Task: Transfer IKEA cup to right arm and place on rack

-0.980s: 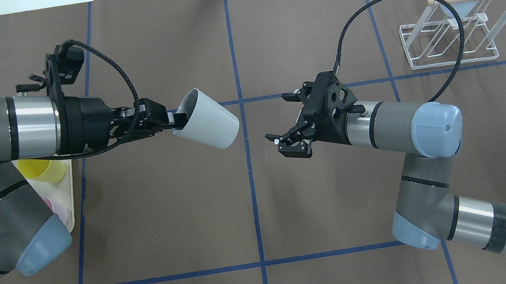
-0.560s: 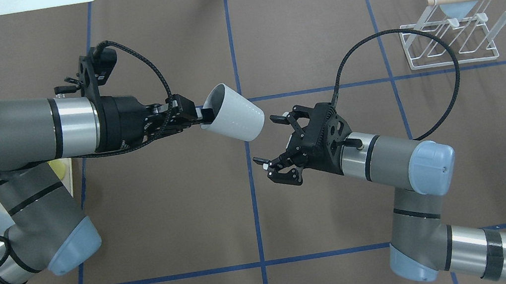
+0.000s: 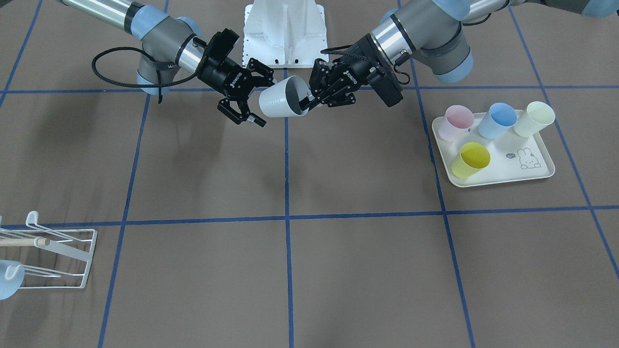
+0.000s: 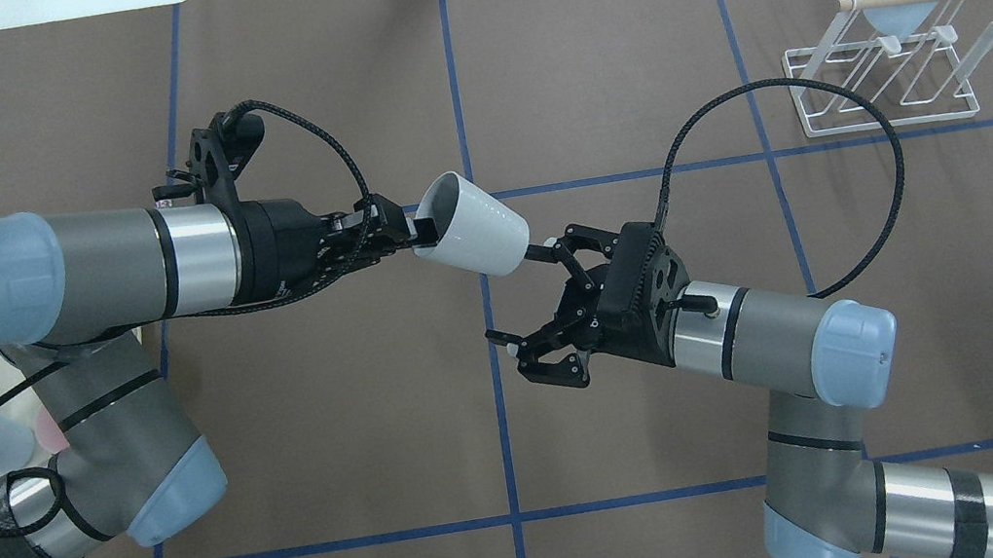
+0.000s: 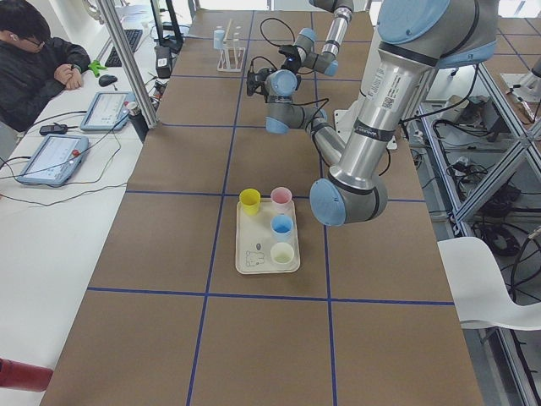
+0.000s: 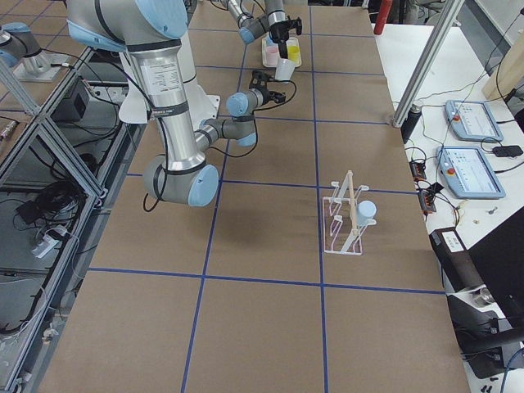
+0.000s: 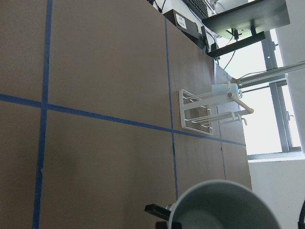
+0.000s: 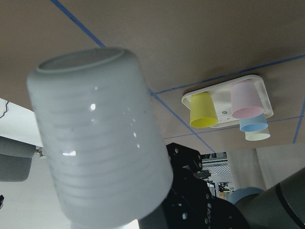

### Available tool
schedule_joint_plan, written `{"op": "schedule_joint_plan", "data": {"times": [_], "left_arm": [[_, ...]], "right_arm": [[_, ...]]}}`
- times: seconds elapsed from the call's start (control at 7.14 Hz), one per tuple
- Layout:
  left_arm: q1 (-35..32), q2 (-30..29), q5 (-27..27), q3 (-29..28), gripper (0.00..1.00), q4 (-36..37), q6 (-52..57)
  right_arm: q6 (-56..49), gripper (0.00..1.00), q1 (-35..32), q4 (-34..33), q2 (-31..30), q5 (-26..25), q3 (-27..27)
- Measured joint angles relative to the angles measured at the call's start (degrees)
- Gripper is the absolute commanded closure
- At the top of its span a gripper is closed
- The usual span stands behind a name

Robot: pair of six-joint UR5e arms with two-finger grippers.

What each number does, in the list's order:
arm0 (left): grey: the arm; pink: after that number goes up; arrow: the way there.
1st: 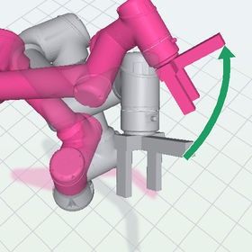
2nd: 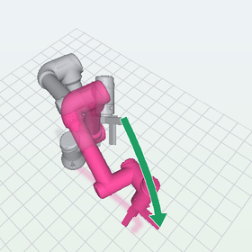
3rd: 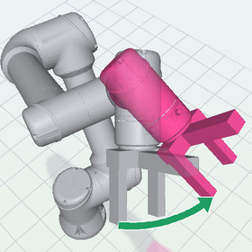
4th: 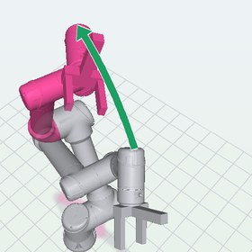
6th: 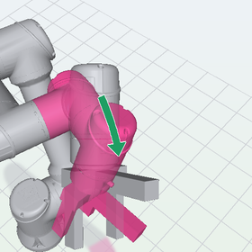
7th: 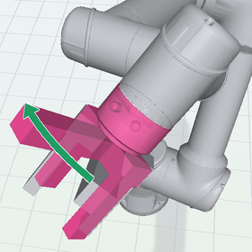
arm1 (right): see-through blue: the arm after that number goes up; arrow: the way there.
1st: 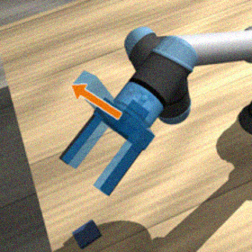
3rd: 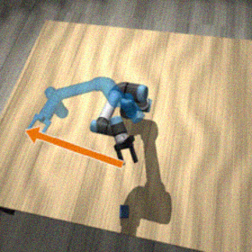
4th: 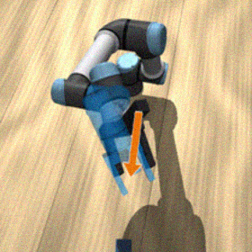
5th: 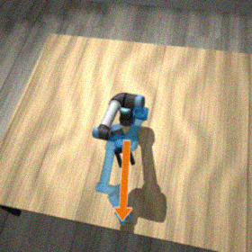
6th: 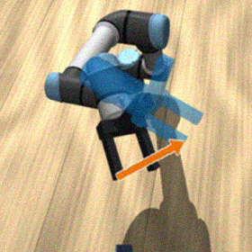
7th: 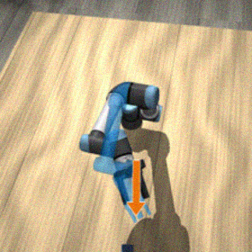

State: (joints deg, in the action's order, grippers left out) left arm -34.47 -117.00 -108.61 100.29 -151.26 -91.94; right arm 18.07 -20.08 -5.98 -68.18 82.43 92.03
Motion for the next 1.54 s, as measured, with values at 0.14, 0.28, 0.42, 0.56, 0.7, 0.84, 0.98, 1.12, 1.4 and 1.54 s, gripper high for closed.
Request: {"op": "schedule_joint_plan", "data": {"times": [0.14,0.28,0.42,0.56,0.7,0.84,0.98,1.12,1.4,1.54], "left_arm": [[0.40,0.00,0.04,-0.41,1.00,0.00,0.08],[0.79,0.01,0.06,-0.58,1.00,0.00,0.19],[1.02,0.04,0.04,-0.47,1.00,-0.02,0.26],[1.11,0.11,0.01,-0.21,1.00,-0.48,0.26],[1.17,0.35,-0.01,-0.14,1.00,-1.71,0.20],[1.29,0.74,-0.02,-0.43,1.00,-3.06,0.20],[1.57,0.96,0.02,-1.03,1.00,-3.66,0.29],[1.92,1.03,0.23,-1.75,1.00,-3.86,0.36],[2.57,1.06,0.79,-2.85,1.00,-3.95,0.44],[2.84,0.98,0.89,-3.05,1.00,-3.95,0.45]], "right_arm": [[0.00,0.01,0.02,0.74,0.09,-0.08,0.04],[-0.03,0.01,0.04,1.27,0.12,-0.18,0.05],[-0.05,0.01,0.03,1.48,0.15,-0.22,0.03],[-0.05,0.01,-0.01,1.55,0.14,-0.26,-0.02],[-0.06,0.01,-0.03,1.58,0.10,-0.31,-0.06],[-0.06,0.01,-0.04,1.59,0.10,-0.33,-0.07],[-0.06,0.01,-0.04,1.61,0.12,-0.33,-0.05],[-0.06,0.01,-0.04,1.63,0.20,-0.34,0.00],[-0.06,0.02,-0.04,1.64,0.30,-0.34,0.06],[-0.04,0.07,-0.04,1.63,0.32,-0.34,0.07]]}}
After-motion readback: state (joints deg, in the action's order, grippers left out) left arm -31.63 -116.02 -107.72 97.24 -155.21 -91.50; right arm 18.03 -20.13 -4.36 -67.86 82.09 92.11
